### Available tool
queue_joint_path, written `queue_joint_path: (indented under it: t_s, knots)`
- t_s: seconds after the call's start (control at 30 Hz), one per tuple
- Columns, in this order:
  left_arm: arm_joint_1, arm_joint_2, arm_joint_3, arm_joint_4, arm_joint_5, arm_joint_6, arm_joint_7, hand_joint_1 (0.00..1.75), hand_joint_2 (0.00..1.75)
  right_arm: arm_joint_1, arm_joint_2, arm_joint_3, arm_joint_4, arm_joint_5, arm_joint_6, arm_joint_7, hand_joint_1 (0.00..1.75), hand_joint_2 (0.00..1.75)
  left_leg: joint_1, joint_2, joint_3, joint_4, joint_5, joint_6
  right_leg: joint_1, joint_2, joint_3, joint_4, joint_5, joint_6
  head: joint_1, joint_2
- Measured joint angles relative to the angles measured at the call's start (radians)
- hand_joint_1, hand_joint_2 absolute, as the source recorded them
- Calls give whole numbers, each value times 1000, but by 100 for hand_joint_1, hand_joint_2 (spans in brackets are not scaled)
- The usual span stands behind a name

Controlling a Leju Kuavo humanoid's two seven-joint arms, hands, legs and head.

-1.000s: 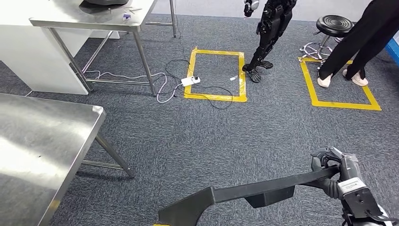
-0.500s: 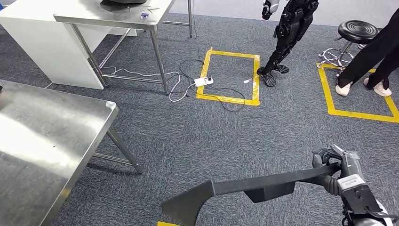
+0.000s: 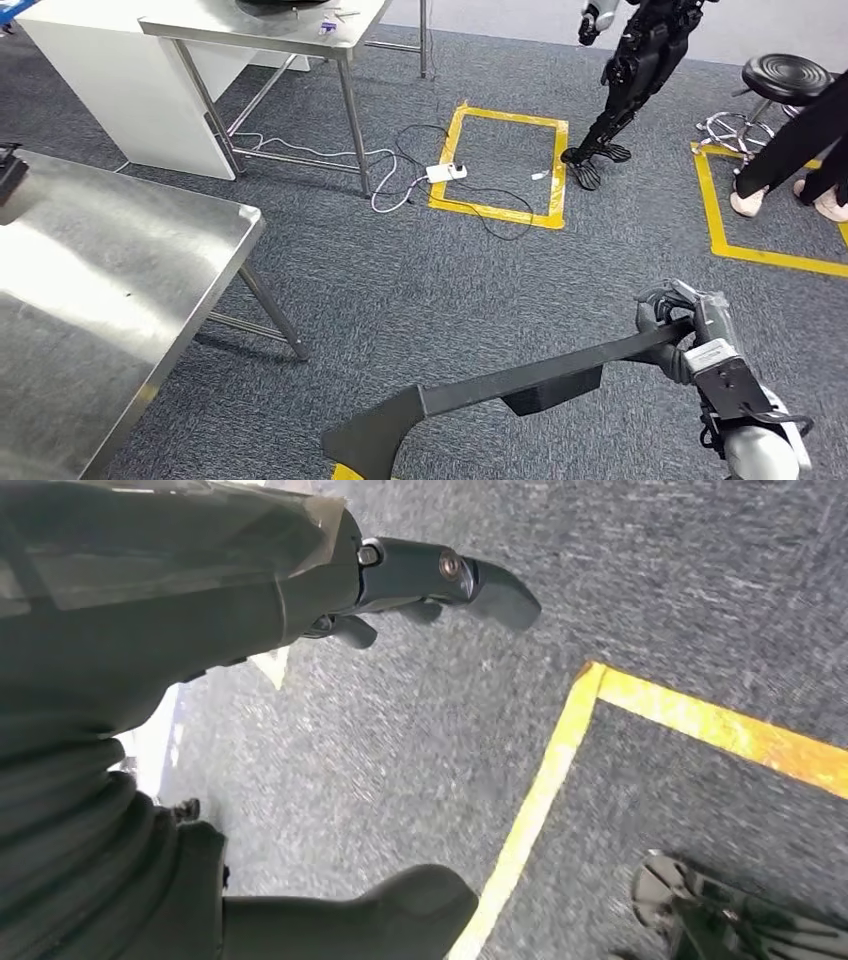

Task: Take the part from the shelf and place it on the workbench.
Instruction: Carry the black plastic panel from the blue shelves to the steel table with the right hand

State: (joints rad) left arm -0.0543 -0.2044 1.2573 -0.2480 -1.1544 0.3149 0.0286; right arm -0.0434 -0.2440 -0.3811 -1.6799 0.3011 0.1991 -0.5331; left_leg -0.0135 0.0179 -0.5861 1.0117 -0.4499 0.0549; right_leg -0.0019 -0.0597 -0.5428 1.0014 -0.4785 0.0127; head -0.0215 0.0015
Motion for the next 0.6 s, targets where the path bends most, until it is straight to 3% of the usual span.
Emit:
queue_joint_path:
  t_s: [0.07,0.17,0.23,0.27,0.3,0.37,0.43,0.5,0.57,0.6]
  knots:
    - [0,-3,4,0,2,3,1,0,175,-15,-2,11,12,2,0,1,175,175,4,-10,9,-18,12,11,-1,11,-14,28,-17,5,1,0]
    - [-2,-8,9,0,3,9,1,0,175,-47,-3,24,48,8,0,1,175,175,6,-24,12,-29,21,20,-9,44,-99,196,-91,-1,4,0]
    - [-2,-11,12,0,4,11,1,0,175,-65,-3,39,78,13,-2,0,175,175,7,-37,11,-28,22,20,-14,49,-141,277,-108,7,4,0]
    - [-2,-12,13,0,4,11,1,0,175,-73,-3,46,89,15,-4,0,175,175,8,-45,11,-27,21,19,-18,49,-135,261,-93,18,4,0]
    - [-2,-13,14,0,4,11,1,0,175,-82,-4,51,99,16,-6,0,175,175,9,-52,12,-23,20,17,-24,51,-112,211,-66,31,4,0]
    - [-2,-13,15,0,4,11,0,0,175,-100,-5,60,115,17,-8,-1,175,175,10,-67,7,-10,14,6,-32,67,-47,76,-14,48,5,0]
    - [-2,-13,17,0,4,12,-1,0,175,-114,-8,65,128,17,-11,-2,175,175,8,-77,-1,1,9,-7,-30,77,-16,13,3,44,4,0]
    - [0,-14,21,0,4,13,-3,0,175,-124,-10,71,138,17,-15,-2,175,175,10,-82,-7,3,10,-15,-27,72,-16,13,6,29,2,0]
    - [1,-15,23,0,2,12,-5,0,175,-132,-10,78,144,17,-20,-2,175,175,14,-71,-18,25,-6,-23,-29,65,-16,12,9,16,0,0]
    - [1,-15,23,0,0,12,-7,0,175,-134,-10,80,145,17,-23,-2,175,175,16,-59,-34,60,-29,-27,-30,61,-16,11,10,9,-2,0]
